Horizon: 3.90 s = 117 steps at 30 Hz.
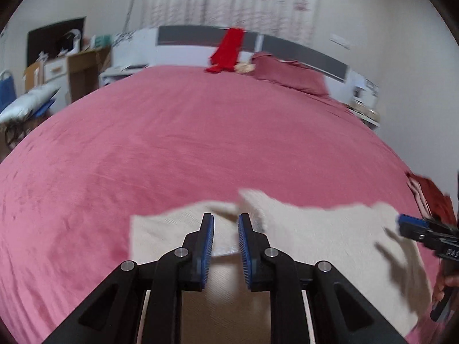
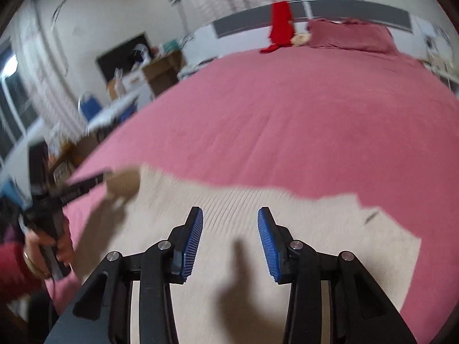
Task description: Fold clothes
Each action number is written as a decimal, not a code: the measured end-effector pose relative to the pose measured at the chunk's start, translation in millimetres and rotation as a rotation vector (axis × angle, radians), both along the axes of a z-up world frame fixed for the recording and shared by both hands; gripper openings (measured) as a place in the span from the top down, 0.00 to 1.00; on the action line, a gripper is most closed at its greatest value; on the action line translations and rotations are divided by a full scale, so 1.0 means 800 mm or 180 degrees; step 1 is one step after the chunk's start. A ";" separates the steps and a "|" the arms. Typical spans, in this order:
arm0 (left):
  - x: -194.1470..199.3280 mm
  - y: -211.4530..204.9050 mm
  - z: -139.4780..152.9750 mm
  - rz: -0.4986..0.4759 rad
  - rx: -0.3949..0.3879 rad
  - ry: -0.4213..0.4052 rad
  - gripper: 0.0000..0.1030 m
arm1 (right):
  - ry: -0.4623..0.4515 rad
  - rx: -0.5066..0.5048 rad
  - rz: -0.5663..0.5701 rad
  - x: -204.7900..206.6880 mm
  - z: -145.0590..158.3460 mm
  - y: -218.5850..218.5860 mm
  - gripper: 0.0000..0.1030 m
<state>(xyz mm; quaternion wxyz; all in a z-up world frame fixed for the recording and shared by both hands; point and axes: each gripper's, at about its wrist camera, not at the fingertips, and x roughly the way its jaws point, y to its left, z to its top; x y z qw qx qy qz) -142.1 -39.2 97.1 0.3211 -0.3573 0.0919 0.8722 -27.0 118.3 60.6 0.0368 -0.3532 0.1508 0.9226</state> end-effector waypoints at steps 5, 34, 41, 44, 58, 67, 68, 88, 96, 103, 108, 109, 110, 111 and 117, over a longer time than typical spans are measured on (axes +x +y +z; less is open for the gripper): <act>-0.013 -0.008 -0.033 0.0315 -0.0361 0.0168 0.80 | -0.0272 0.0613 0.0100 -0.023 -0.029 -0.059 0.59; -0.062 -0.082 -0.055 0.0925 0.0351 -0.0252 0.78 | 0.0031 0.0636 -0.0706 0.072 -0.015 -0.050 0.38; -0.048 -0.051 -0.057 0.0903 -0.0048 0.0045 0.76 | -0.0176 0.0883 -0.0251 0.009 -0.017 -0.069 0.51; -0.052 -0.050 -0.060 0.0898 -0.0020 0.0035 0.76 | -0.0433 0.0884 0.0017 -0.028 -0.034 -0.054 0.56; -0.076 -0.057 -0.072 0.0864 0.0118 -0.0064 0.75 | -0.0330 0.0534 -0.1571 0.063 -0.016 0.117 0.57; -0.075 -0.059 -0.071 0.0861 0.0157 -0.0072 0.75 | -0.0108 0.0709 -0.0326 0.060 -0.028 -0.072 0.58; -0.076 -0.059 -0.071 0.0860 0.0173 -0.0084 0.75 | -0.0190 0.0749 -0.0309 0.058 -0.041 -0.076 0.59; -0.072 -0.051 -0.071 0.0882 0.0056 -0.0017 0.75 | -0.0068 0.0668 -0.1114 0.173 -0.012 -0.042 0.61; -0.071 -0.052 -0.069 0.0879 0.0112 -0.0046 0.75 | -0.0418 0.0325 -0.0980 0.212 -0.076 -0.055 0.62; -0.069 -0.050 -0.068 0.0888 0.0092 -0.0032 0.75 | -0.0212 -0.0214 -0.1356 0.235 -0.049 -0.010 0.74; -0.070 -0.050 -0.069 0.0888 0.0092 -0.0030 0.75 | 0.0140 0.0252 -0.1089 0.138 -0.003 0.003 0.73; -0.070 -0.050 -0.070 0.0885 0.0098 -0.0033 0.75 | 0.0104 0.0405 -0.0969 0.111 -0.004 0.005 0.73; -0.070 -0.051 -0.070 0.0883 0.0104 -0.0035 0.75 | 0.0050 0.0456 -0.0876 0.080 -0.012 0.017 0.73; -0.070 -0.051 -0.071 0.0881 0.0111 -0.0039 0.75 | -0.0004 0.0508 -0.0783 0.050 -0.021 0.029 0.73; -0.073 -0.056 -0.070 0.0866 0.0189 -0.0082 0.75 | -0.0080 0.0203 -0.1210 0.038 -0.073 0.121 0.77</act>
